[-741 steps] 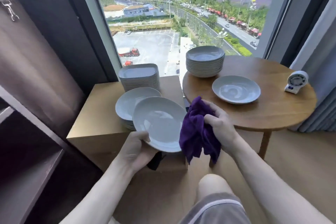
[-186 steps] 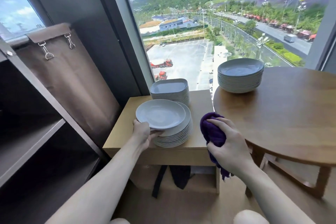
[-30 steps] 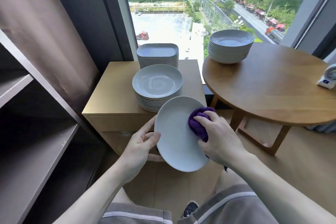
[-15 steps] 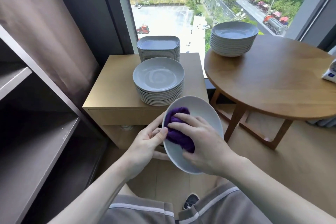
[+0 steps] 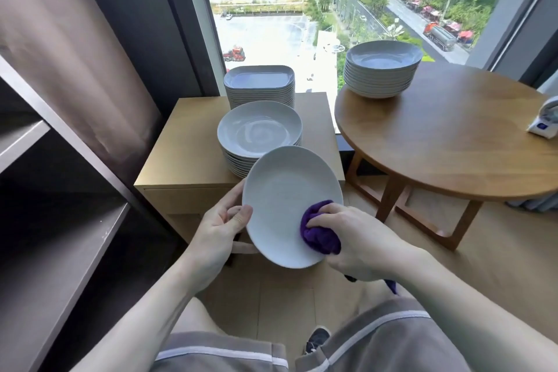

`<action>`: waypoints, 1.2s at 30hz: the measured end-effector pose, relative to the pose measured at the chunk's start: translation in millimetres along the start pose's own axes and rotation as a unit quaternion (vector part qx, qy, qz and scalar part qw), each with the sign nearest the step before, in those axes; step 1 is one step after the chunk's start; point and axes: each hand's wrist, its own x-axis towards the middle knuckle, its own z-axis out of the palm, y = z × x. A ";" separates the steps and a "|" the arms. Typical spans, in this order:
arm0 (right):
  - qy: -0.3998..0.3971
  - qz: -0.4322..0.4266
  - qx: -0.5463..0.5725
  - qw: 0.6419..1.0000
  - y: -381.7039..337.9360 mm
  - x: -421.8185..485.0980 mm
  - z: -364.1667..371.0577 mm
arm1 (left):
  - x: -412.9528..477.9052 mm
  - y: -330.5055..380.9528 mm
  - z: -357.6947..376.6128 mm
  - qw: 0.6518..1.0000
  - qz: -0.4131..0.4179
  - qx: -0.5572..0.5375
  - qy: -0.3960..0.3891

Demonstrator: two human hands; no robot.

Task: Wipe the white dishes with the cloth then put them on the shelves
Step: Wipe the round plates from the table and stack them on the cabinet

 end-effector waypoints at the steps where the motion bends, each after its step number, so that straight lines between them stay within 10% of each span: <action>1: 0.010 0.015 0.002 1.000 3.7 1.4 -0.6 | -0.6 0.2 1.2 1.000 -0.001 0.001 -0.007; 14: 0.195 0.001 0.031 0.980 -8.3 7.7 -0.8 | -11.2 -9.2 32.2 0.996 -0.027 -0.039 -0.081; 23: 0.055 -0.124 -0.004 0.991 -37.9 -3.4 10.2 | -4.8 0.0 16.0 0.988 -0.040 -0.146 -0.034; 36: 0.041 0.037 0.051 0.997 19.0 5.3 -8.5 | -4.5 0.2 11.0 0.993 -0.034 -0.116 -0.013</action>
